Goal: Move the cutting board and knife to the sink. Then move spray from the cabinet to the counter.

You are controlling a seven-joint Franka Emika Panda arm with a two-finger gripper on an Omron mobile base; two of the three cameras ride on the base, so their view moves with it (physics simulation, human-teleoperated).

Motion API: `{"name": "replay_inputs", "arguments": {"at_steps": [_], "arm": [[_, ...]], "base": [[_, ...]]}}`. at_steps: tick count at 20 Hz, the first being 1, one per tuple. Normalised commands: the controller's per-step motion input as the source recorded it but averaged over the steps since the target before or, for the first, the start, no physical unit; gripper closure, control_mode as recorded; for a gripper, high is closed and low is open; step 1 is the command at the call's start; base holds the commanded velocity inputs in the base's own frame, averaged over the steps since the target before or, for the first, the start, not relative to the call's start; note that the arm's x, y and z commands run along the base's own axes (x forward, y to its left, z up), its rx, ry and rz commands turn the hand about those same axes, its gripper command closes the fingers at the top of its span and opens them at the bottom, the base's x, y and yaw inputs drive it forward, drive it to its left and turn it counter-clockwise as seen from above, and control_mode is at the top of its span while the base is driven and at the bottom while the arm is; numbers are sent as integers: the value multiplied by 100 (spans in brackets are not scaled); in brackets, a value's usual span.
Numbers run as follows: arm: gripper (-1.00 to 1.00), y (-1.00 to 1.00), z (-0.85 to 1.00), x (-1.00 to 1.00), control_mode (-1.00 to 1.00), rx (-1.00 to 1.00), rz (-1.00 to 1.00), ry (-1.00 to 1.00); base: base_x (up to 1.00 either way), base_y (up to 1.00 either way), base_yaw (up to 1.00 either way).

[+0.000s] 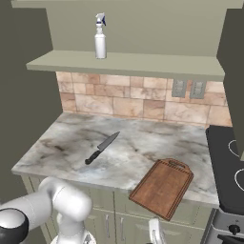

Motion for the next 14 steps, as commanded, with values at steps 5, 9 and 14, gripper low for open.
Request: {"name": "replay_inputs", "arguments": {"at_steps": [5, 9, 14], "arm": [[-100, 1, 0, -2, -100, 14, 19, 12], [-100, 0, 0, 0, -100, 17, 16, 0], [-100, 0, 0, 0, -100, 18, 13, -1]], "base": [[0, 0, 0], [0, 0, 0], [0, 0, 0]]}}
